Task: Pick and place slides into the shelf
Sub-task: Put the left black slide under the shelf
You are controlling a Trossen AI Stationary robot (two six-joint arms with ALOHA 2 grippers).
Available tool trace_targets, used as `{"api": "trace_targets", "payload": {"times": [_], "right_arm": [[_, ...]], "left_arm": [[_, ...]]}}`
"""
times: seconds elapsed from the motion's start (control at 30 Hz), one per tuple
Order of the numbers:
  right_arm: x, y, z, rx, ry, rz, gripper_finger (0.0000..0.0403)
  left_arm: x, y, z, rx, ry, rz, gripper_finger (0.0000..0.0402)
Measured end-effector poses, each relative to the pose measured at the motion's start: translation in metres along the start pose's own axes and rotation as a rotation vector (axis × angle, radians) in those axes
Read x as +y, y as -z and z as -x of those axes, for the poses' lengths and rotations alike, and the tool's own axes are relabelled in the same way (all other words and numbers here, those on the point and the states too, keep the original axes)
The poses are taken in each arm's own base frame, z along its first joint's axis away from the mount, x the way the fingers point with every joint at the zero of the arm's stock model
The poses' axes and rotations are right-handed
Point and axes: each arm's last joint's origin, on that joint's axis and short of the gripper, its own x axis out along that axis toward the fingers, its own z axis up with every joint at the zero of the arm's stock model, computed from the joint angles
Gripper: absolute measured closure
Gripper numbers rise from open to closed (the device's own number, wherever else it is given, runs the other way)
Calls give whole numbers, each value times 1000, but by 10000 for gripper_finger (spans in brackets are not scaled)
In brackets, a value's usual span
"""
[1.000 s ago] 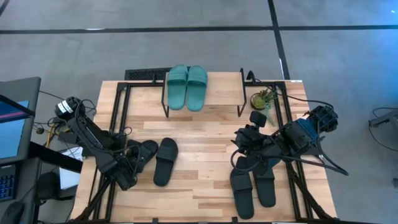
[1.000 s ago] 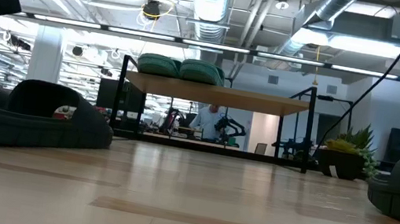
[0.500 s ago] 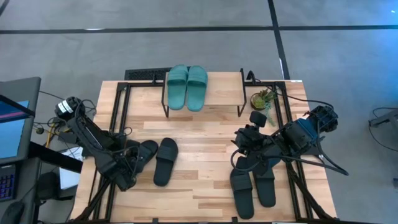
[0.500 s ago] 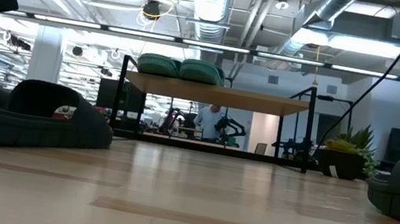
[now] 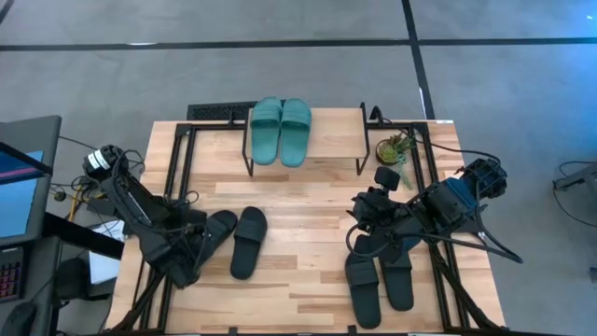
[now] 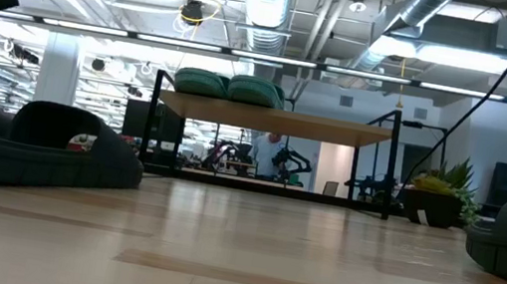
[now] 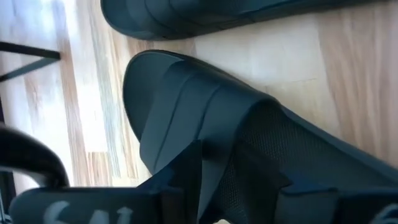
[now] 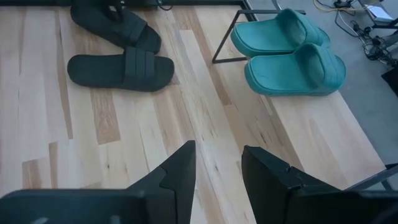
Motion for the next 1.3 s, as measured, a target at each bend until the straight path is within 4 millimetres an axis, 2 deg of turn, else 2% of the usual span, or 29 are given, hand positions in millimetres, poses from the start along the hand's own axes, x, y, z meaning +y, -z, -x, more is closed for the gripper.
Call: {"api": "trace_targets", "payload": {"times": [0.27,0.4,0.47,0.67,0.97,1.3], "right_arm": [[0,0,0,-1,2,1,285],[0,0,0,-1,2,0,285],[0,0,0,-1,2,0,285],[0,0,0,-1,2,0,285],[0,0,0,-1,3,19,285],[0,0,0,-3,7,25,285]], "left_arm": [[3,6,-4,49,-25,44,324],[6,9,-4,83,-46,96,379],[6,9,-4,88,-50,124,392],[8,9,-2,86,-68,178,399],[20,3,17,58,-191,222,401],[15,-2,16,20,-141,228,401]]}}
